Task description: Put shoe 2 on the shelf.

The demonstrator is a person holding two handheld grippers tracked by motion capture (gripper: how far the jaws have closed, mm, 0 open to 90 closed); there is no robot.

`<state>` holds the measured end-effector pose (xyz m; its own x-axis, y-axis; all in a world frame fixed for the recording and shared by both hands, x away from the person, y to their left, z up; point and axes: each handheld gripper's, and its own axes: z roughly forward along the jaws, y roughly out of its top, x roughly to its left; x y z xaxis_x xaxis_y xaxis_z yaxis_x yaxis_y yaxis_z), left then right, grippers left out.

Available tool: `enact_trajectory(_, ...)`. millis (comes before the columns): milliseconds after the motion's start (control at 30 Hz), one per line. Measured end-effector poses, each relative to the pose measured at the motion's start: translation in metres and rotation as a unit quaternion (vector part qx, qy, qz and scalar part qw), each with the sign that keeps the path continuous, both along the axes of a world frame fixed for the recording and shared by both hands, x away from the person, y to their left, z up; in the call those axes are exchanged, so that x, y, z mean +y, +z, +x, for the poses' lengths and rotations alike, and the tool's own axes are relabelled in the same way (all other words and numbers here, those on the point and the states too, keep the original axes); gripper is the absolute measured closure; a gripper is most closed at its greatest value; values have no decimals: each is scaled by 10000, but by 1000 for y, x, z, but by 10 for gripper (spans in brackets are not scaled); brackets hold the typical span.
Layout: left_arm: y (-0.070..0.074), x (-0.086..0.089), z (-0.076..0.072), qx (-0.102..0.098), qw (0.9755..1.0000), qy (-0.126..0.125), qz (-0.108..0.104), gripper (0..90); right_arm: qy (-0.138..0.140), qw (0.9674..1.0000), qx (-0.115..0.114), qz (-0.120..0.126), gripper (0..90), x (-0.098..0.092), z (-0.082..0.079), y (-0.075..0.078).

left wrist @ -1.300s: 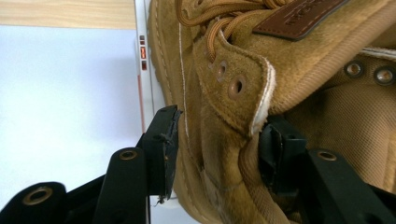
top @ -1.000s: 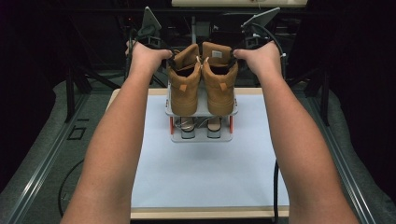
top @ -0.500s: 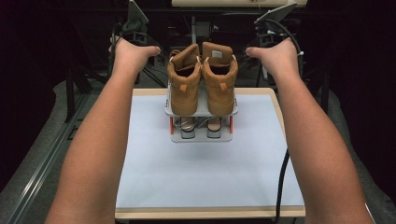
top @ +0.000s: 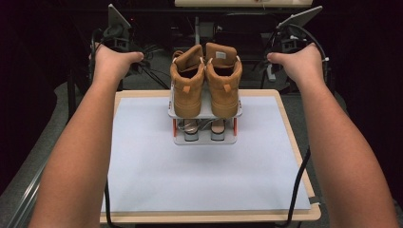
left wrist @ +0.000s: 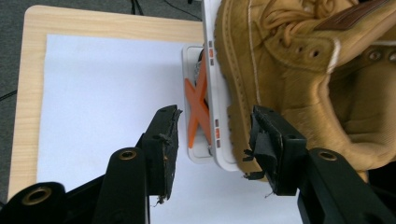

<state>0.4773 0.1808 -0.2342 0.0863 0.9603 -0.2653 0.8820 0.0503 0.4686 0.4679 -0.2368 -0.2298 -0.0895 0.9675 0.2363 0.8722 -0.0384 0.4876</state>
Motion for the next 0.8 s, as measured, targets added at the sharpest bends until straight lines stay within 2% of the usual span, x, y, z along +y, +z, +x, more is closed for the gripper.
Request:
enact_trajectory(233, -13, 12, -4, 45, 10000, -48, -13, 524, 8, 10000, 12, -50, 543, -14, -6, -7)
enact_trajectory(500, -30, 20, -12, 108, 9998, -180, 44, 523, 115, 9999, 42, -106, 543, -19, -16, -20)
enact_trajectory(667, -37, 25, -19, 163, 9995, -267, 97, 523, 182, 9994, 42, -291, 543, -20, -24, -28)
enact_trajectory(800, -42, 25, -25, 238, 9986, -449, 144, 514, 253, 9988, 30, -413, 544, -21, -33, -33)
